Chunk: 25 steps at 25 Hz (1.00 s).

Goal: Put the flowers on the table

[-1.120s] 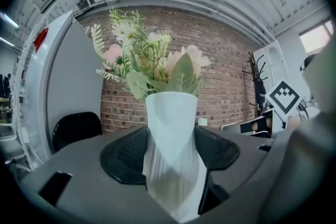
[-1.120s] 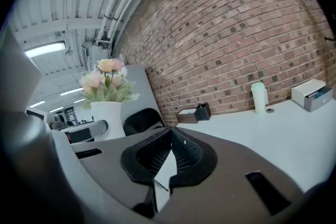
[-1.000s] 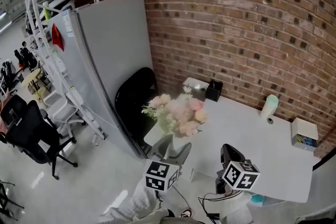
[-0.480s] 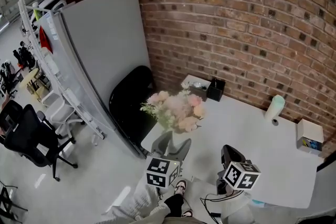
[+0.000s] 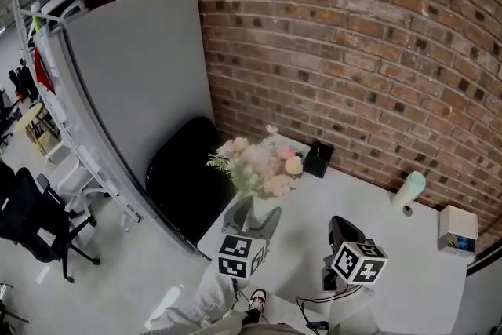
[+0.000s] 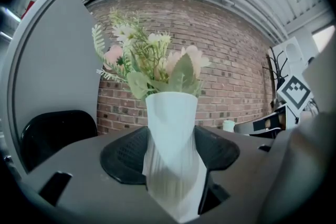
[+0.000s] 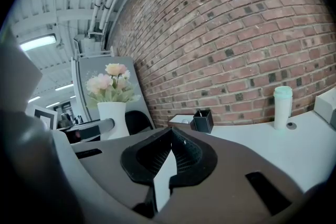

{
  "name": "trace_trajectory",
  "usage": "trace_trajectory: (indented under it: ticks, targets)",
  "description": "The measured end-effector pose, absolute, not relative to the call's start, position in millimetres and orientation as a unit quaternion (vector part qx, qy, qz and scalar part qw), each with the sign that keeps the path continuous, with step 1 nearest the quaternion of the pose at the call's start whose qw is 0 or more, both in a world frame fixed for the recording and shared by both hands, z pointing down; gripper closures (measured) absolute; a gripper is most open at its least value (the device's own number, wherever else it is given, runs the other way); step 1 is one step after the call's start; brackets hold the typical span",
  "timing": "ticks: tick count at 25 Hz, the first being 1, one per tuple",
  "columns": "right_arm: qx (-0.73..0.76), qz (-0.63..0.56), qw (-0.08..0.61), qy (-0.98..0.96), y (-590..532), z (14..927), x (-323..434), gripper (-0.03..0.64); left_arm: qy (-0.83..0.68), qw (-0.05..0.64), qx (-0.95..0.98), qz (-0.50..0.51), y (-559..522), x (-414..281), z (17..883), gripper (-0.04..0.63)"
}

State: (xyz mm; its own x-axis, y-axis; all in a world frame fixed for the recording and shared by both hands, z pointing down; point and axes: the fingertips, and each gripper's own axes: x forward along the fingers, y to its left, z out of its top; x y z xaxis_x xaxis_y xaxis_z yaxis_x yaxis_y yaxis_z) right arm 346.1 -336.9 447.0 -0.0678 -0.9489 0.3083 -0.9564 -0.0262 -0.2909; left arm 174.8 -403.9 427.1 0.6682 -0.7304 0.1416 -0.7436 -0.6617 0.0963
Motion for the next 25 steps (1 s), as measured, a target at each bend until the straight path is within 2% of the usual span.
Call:
trace_trajectory:
  ticks: [25]
  targets:
    - [0.670, 0.292, 0.061, -0.680, -508, 536, 358, 0.594, -0.391, 0.065, 0.917, 0.038, -622, 219, 487, 0.305]
